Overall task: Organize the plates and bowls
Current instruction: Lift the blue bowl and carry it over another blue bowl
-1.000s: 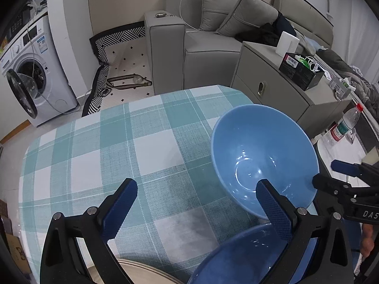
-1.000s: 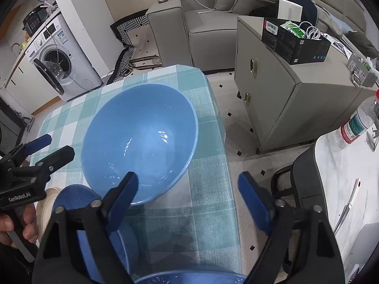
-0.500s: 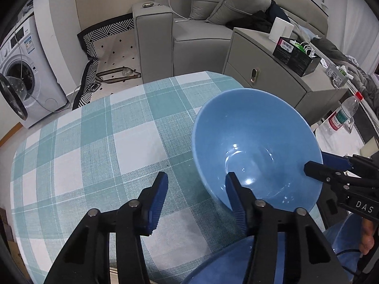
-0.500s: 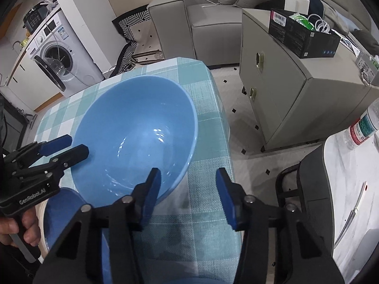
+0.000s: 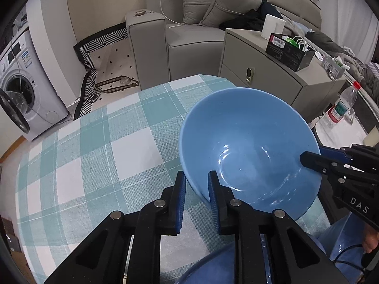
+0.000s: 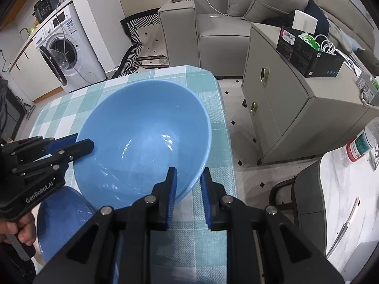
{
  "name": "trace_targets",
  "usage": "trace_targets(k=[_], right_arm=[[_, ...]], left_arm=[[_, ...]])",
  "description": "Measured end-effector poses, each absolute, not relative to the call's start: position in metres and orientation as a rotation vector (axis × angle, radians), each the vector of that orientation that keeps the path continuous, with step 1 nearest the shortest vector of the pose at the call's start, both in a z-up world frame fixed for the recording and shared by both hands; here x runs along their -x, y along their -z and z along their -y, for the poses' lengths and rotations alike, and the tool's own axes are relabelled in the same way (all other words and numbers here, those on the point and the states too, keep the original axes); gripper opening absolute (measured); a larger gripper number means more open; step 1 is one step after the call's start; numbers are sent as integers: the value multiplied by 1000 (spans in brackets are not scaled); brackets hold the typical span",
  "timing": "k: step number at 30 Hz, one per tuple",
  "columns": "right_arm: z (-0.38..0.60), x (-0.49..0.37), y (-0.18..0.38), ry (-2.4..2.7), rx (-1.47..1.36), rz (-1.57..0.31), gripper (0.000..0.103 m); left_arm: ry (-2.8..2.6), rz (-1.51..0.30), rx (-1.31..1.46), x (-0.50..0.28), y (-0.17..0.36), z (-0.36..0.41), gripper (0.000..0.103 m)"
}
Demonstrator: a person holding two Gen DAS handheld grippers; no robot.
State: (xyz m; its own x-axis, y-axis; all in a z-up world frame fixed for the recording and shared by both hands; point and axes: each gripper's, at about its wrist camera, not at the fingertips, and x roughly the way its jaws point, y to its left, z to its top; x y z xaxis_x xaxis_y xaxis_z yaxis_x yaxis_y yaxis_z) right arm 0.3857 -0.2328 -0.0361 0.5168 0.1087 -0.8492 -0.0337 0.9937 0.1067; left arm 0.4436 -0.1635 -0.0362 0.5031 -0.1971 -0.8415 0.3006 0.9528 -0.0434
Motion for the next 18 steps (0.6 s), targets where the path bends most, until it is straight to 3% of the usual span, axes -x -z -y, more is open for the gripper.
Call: trace_targets(k=[18], right_arm=[[232, -365, 8, -76, -77, -940, 19]], left_arm=[[279, -923, -98, -420, 0, 160, 19]])
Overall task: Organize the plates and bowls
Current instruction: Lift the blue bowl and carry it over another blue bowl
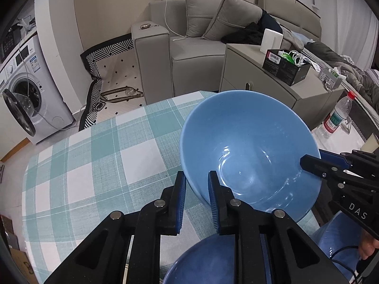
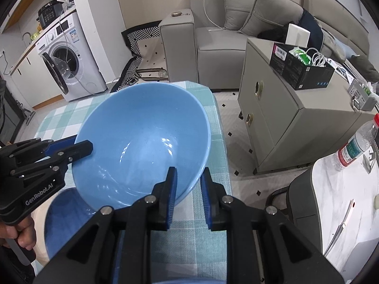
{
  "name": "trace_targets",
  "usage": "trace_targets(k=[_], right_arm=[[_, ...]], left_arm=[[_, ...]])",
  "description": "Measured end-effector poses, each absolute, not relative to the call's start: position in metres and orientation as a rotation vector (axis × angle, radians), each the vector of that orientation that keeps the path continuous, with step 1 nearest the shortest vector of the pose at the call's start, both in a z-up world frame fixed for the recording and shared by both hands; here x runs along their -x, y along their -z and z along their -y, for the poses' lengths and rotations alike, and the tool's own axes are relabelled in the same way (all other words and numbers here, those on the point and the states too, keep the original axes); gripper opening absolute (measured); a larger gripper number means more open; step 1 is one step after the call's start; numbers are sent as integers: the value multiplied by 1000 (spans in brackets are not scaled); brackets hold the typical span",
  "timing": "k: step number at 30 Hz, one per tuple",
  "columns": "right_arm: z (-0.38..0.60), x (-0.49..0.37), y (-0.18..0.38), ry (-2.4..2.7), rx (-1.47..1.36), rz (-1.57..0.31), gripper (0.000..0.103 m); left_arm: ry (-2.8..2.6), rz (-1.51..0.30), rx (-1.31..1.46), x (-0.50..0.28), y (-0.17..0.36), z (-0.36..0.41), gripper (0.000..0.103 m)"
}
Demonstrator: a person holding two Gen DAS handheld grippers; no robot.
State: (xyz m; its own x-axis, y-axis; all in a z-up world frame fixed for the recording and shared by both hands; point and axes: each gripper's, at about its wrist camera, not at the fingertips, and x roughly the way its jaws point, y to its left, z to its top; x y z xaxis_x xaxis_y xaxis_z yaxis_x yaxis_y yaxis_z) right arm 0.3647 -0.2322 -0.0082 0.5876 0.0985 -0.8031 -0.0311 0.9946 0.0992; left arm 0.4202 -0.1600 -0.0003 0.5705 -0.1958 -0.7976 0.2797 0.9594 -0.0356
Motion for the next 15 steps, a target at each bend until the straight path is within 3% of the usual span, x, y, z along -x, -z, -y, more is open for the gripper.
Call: trace_targets(k=[15], right_arm=[[229, -315, -44, -86, -66, -834, 19]], left_arm=[[279, -820, -92, -365, -53, 157, 19]])
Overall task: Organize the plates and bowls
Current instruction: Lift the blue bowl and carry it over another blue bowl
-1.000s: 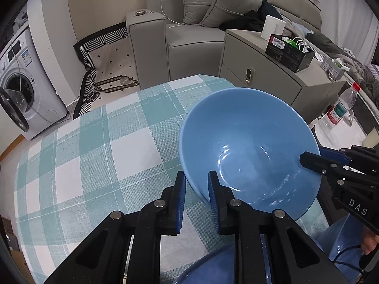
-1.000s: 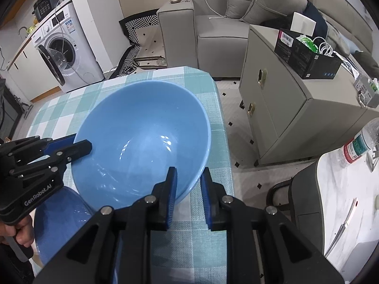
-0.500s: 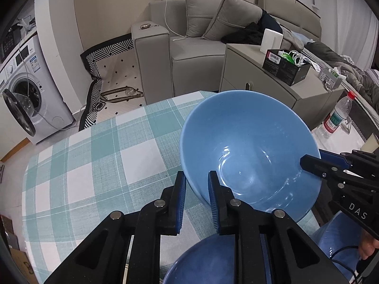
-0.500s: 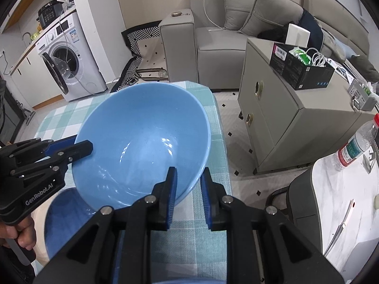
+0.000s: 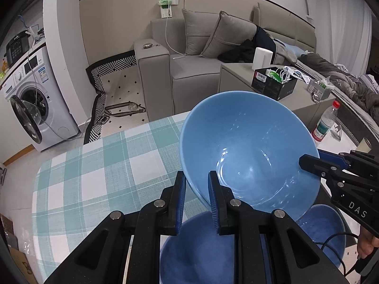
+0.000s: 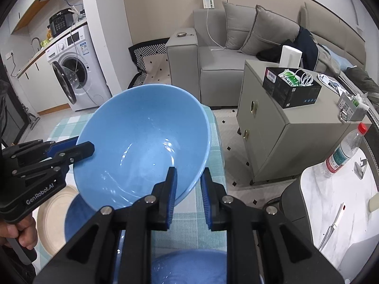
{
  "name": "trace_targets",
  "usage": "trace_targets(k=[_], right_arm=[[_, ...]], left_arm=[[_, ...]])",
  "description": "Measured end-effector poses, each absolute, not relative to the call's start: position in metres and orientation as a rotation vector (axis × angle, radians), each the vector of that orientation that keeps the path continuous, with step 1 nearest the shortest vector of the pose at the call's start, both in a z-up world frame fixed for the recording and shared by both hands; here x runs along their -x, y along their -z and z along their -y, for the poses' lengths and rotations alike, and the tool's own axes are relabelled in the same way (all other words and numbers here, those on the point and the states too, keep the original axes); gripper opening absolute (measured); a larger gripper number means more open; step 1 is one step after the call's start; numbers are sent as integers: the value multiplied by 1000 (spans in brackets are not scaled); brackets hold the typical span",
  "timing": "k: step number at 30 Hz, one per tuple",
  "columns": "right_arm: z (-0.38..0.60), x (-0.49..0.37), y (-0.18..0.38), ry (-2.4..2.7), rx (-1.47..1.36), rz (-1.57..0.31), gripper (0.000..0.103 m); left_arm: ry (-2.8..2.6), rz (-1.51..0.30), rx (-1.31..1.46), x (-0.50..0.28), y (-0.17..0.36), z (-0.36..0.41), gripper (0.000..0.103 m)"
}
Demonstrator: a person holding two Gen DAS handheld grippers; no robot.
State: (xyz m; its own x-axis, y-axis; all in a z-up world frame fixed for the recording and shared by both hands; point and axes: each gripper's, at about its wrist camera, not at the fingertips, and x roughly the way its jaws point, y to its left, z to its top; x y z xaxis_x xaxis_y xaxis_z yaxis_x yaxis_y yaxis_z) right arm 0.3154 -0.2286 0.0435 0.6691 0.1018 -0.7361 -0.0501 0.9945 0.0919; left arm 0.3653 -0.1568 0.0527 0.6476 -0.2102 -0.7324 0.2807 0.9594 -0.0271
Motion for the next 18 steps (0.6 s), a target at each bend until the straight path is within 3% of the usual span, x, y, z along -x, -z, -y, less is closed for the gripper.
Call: trace_targets(k=[18], right_arm=[[209, -237, -85, -107, -41, -734, 20]], left_arm=[[259, -741, -82, -270, -90, 142, 19]])
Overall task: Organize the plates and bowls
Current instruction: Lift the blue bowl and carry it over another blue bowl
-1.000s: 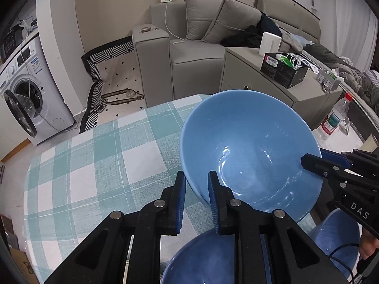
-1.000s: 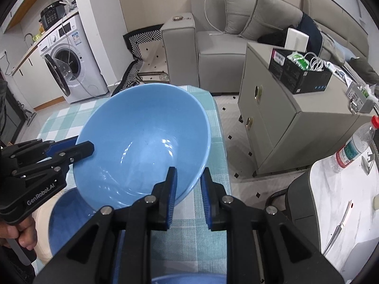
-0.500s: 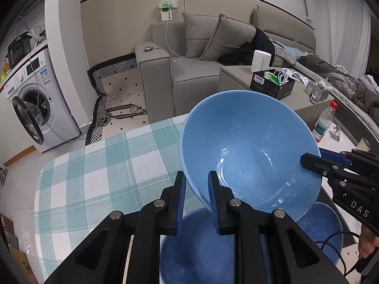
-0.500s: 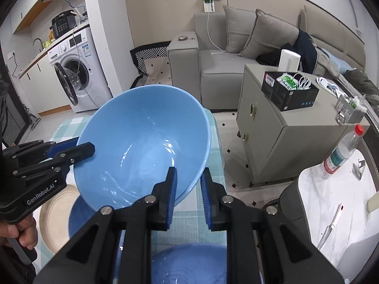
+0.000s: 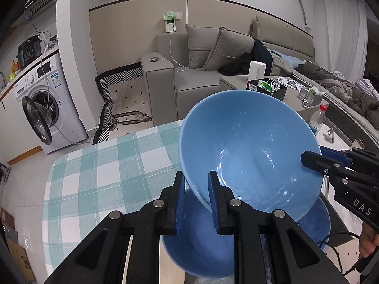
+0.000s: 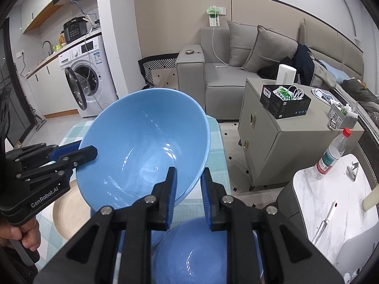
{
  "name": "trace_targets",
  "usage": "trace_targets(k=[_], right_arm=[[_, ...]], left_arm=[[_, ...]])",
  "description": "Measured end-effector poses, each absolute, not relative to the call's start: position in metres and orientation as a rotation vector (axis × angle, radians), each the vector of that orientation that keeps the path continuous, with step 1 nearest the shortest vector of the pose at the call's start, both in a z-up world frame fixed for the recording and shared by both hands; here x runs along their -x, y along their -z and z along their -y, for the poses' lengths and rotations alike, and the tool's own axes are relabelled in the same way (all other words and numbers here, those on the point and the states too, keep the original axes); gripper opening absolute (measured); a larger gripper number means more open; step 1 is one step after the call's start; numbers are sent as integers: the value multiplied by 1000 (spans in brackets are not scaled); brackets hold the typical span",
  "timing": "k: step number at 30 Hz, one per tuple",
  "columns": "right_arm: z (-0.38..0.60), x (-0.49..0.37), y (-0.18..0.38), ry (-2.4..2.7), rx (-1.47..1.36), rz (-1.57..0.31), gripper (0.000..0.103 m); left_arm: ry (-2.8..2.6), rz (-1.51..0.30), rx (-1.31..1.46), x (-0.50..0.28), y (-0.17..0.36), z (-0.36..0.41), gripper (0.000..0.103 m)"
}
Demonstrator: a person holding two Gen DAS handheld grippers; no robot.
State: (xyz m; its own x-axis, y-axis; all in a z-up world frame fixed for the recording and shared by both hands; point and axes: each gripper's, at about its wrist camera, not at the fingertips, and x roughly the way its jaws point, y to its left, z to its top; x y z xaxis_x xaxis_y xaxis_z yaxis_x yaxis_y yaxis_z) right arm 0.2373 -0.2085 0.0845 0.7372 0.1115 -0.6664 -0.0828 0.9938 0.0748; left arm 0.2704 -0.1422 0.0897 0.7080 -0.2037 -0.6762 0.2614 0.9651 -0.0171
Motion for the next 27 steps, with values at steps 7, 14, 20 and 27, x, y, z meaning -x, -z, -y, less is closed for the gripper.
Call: trace_targets(k=[7, 14, 20, 27], right_arm=[[203, -209, -87, -119, -41, -717, 20], [201, -190, -82, -136, -54, -707, 20], [196, -178, -78, -154, -68, -707, 20], [189, -171, -69, -174, -78, -710, 20]], left_arm=[[249, -732, -92, -241, -90, 139, 19], [236, -726, -91, -220, -88, 135, 19], [226, -730, -89, -203, -86, 130, 19], [215, -734, -82, -193, -79, 121, 19]])
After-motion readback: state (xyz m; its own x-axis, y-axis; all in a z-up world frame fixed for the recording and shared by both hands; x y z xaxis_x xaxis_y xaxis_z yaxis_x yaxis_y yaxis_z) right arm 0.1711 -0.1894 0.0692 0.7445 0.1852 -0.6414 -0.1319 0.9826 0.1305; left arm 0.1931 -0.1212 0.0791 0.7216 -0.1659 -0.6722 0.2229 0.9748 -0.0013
